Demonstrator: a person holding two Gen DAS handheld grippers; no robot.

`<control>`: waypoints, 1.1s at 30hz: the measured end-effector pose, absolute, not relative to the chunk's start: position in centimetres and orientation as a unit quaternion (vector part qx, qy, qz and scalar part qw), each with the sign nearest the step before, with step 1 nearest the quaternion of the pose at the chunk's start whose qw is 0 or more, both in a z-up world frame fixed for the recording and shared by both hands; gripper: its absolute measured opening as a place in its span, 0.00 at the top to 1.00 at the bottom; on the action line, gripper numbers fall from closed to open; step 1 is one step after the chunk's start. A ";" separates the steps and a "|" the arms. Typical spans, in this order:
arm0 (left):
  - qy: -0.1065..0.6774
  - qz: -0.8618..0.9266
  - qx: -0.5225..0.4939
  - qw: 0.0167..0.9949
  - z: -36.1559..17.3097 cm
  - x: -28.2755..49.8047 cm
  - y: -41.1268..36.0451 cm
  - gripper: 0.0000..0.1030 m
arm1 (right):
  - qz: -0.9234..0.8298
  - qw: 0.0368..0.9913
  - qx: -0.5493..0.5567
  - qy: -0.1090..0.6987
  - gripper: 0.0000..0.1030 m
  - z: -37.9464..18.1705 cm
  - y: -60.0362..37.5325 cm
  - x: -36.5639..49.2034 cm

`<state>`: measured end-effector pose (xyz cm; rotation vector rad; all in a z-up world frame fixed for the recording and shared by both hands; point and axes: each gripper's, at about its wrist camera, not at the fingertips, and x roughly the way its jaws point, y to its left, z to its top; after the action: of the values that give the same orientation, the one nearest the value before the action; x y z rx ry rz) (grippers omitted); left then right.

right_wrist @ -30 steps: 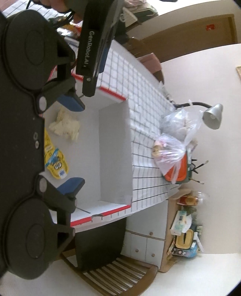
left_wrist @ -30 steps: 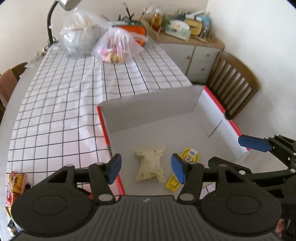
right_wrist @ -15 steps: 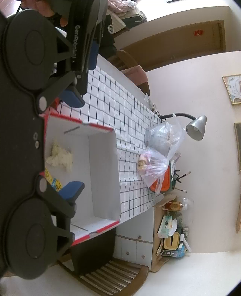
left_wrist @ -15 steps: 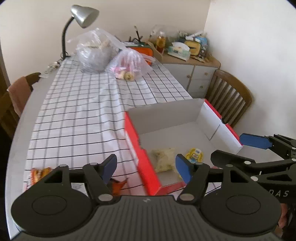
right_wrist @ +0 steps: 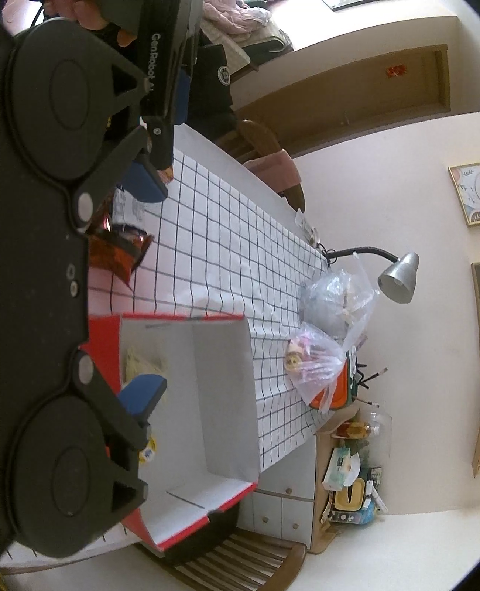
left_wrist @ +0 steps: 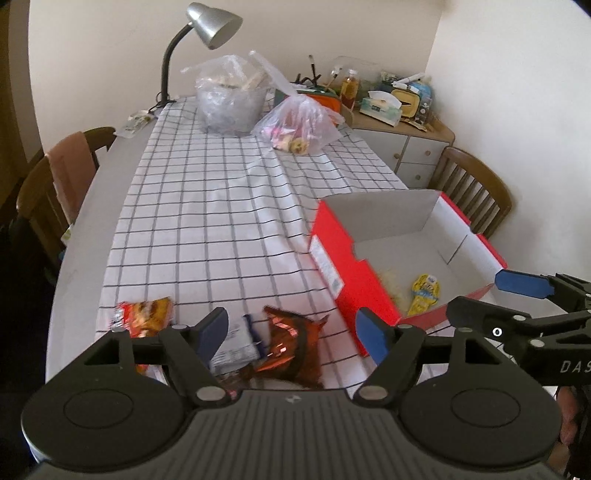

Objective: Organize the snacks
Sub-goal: 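Open the left gripper to drop the pastry bag and withdraw, then grasp the green jelly pouch with left gripper while right grasps blue cookie packet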

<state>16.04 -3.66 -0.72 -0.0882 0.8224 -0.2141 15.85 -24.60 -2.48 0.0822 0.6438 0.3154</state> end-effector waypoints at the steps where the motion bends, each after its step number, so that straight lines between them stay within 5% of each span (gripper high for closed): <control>1: 0.399 -0.104 -0.044 0.910 -0.8 15.7 -3.0 0.26 | 0.154 0.936 0.039 0.313 0.00 -2.6 -24.1 15.6; 6: 0.399 -0.100 -0.053 0.910 -1.6 14.6 0.5 0.20 | 0.159 0.936 0.034 0.312 0.00 -3.5 -21.7 14.6; 33: 0.522 -0.018 -0.058 0.851 -12.8 13.8 14.0 0.20 | 0.258 0.853 -0.136 0.432 0.04 -15.6 -12.7 14.7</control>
<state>13.75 13.99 -12.85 -0.1226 1.0986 -0.0386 14.74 -12.70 -15.64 -0.2863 0.9096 0.5418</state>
